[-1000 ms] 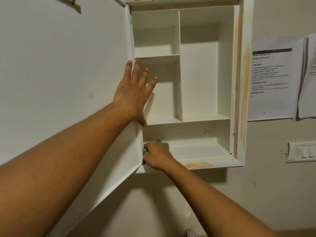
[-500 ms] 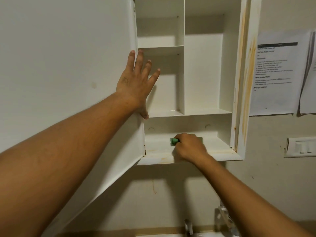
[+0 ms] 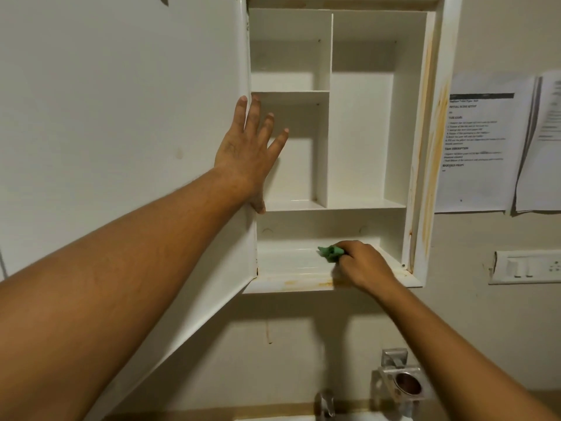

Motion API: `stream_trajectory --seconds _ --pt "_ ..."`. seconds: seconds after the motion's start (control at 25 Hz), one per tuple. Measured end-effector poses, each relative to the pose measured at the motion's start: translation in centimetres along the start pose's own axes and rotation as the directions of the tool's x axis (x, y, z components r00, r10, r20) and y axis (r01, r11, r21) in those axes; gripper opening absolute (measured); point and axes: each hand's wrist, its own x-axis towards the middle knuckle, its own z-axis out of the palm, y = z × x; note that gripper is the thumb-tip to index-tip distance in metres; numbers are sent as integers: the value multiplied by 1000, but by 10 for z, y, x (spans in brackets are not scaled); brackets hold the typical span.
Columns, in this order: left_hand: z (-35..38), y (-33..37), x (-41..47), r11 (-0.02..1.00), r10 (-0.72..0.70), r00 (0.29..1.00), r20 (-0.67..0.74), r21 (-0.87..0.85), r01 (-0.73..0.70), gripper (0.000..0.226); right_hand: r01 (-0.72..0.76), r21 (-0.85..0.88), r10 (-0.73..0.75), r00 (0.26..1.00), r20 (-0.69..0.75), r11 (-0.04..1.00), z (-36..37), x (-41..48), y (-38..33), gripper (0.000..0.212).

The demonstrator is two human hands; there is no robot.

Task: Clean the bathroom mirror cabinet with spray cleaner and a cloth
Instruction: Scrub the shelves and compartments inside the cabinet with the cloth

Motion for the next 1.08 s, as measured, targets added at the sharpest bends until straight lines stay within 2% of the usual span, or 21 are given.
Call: stream_trajectory --seconds 0.04,0.12,0.24,0.36,0.44,0.52,0.6,0.64,0.68,0.76,0.84,0.88,0.96,1.08 --pt "0 0 -1 1000 0 1000 0 -4 0 155 -29 -95 25 999 -41 995 15 -1 -18 33" --pt "1 1 0 1000 -5 1000 3 2 5 155 56 -168 -65 997 -51 984 54 -9 -68 30" --pt "1 0 0 1000 -3 1000 0 -9 3 155 314 -6 -314 949 26 949 83 -27 -112 24" --pt "2 0 1 1000 -3 1000 -7 -8 3 154 483 93 -488 871 49 871 54 -37 -76 45" --pt "2 -1 1 1000 7 1000 -4 -10 -7 153 396 57 -399 915 59 916 23 -27 -31 48" --pt "2 0 1 1000 13 1000 -3 -18 -13 153 162 -36 -163 986 -20 986 3 -14 2 38" --pt "1 0 2 1000 7 1000 9 -6 -7 153 -81 -127 65 989 -130 989 11 -5 -10 28" --pt "1 0 2 1000 6 1000 14 -1 -6 153 -109 -164 84 984 -155 980 25 -4 -32 27" --pt "1 0 1 1000 4 1000 14 -3 -4 152 -69 -184 41 988 -149 980 42 -7 -56 29" --pt "1 0 1 1000 3 1000 3 -6 -3 152 119 -120 -130 987 -93 986 70 -23 -96 33" --pt "2 0 -1 1000 -2 1000 1 -16 2 151 326 -10 -326 945 6 945 66 -38 -96 41" --pt "1 1 -1 1000 -1 1000 -8 -21 1 151 385 27 -386 922 42 923 51 -39 -80 45" --pt "2 2 -1 1000 7 1000 -10 -21 -7 151 352 37 -354 933 68 935 20 -33 -36 45" --pt "4 3 -1 999 8 1000 -20 -47 -9 150 64 -65 -66 998 -17 996 -14 -11 15 26"
